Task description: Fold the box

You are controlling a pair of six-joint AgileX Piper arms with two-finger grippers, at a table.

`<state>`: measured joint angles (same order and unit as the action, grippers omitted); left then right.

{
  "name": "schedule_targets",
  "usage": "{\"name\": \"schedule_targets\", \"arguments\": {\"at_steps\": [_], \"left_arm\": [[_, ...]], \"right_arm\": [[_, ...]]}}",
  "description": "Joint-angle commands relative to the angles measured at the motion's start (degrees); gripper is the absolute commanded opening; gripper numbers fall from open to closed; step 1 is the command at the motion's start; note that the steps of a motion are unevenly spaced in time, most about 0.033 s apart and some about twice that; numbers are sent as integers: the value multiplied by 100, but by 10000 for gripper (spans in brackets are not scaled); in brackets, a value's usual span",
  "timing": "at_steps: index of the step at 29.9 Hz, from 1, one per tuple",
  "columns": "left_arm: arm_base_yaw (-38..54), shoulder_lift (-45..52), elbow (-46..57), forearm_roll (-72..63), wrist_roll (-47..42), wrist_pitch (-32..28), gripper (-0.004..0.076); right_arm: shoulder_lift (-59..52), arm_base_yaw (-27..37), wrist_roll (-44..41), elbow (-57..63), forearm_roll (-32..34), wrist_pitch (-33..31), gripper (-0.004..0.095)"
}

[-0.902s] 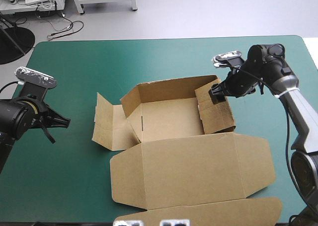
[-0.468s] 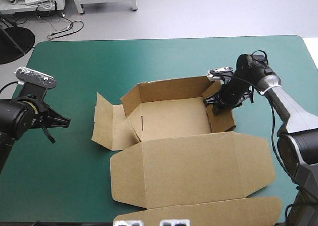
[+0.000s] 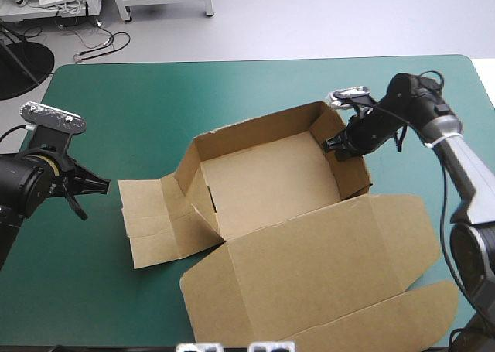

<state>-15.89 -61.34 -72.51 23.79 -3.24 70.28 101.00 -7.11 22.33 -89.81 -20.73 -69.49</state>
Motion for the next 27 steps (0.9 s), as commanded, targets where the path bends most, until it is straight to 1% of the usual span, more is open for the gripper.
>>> {"name": "schedule_targets", "arguments": {"at_steps": [1,3,6,9,12,15,17,19,20,22,25,27], "left_arm": [[-7,90,-150,400,-121,-286,13],[-7,79,-150,716,-227,-290,13],[-7,55,-150,1334,-786,-443,13],[-7,-20,-150,1690,-1058,-745,13],[-7,-200,-137,1962,-1102,-1020,12],[91,-468,-126,1998,-1124,-1128,12],[351,-650,-126,1879,-1124,-1158,12],[745,-783,-114,1534,-1088,-1314,12],[1010,-813,-103,1195,-973,-1447,15],[1508,-810,-2,190,-402,-1755,15],[2192,-788,277,-1543,857,-2014,15],[2378,-788,476,-2649,1805,-2071,15]], "right_arm": [[-936,405,394,-228,-569,-232,-21],[-1291,648,519,-228,-597,-232,-20],[-1735,956,579,-228,-651,-232,-21],[-2109,1171,722,-228,-979,-232,-21],[-2372,1185,786,-228,-1086,-232,-21],[-2542,1185,797,-228,-1071,-232,-21],[-2631,1185,797,-228,-1032,-232,-21],[-2677,1185,797,-228,-1008,-232,-21],[-2693,1210,797,-228,-986,-232,-21],[-2693,1259,820,-228,-983,-232,-21],[-2679,1407,885,-228,-1090,-222,-21],[-2594,1522,910,-292,-1368,-212,-21]]}}
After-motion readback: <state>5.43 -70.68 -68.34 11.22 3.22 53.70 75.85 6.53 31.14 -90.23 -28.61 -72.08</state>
